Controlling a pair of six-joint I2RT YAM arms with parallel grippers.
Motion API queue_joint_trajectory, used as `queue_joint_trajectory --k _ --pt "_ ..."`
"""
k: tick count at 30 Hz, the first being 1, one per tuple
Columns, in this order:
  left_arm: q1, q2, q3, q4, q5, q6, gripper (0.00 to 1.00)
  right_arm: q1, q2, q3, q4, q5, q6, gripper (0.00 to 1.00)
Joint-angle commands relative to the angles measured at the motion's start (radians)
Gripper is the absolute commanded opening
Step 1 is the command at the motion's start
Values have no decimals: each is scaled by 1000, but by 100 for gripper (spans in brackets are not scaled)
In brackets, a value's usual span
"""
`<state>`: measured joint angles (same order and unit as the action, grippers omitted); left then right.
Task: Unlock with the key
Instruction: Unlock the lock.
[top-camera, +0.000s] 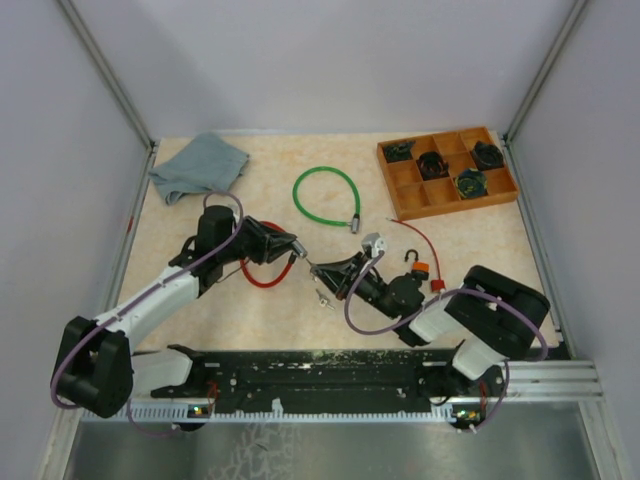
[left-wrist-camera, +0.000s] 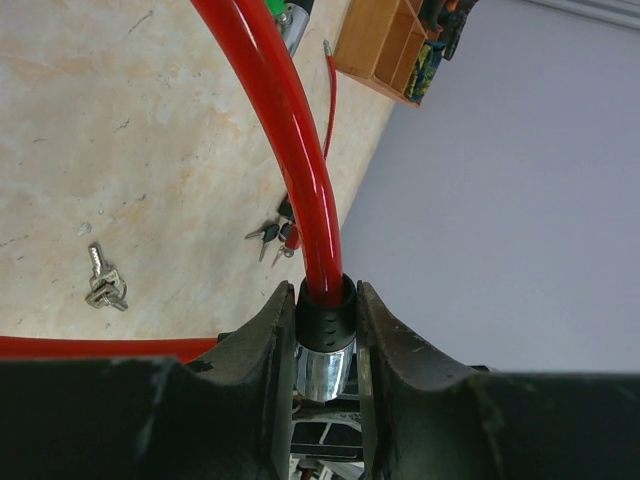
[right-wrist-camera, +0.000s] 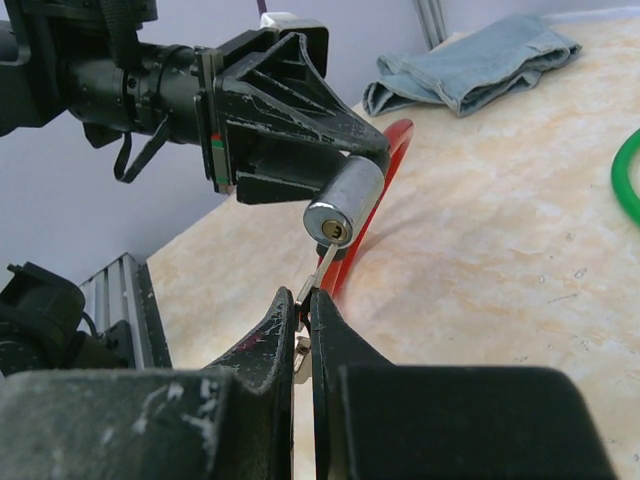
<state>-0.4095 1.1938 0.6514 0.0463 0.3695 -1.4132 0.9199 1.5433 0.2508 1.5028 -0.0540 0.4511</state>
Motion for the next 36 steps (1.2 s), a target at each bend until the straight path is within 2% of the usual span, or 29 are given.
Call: queue_joint_trajectory --k 1,6,23,36 --pt "0 -21 -10 68 32 -16 0 5 30 30 165 -1 31 0" --pt "-1 -20 -14 75 40 -12 0 5 45 16 222 16 46 0" --pt "-3 -14 -32 82 15 -13 0 6 -40 -12 224 23 51 0" --pt "-13 -16 -31 93 20 -24 0 5 -15 0 224 21 66 0"
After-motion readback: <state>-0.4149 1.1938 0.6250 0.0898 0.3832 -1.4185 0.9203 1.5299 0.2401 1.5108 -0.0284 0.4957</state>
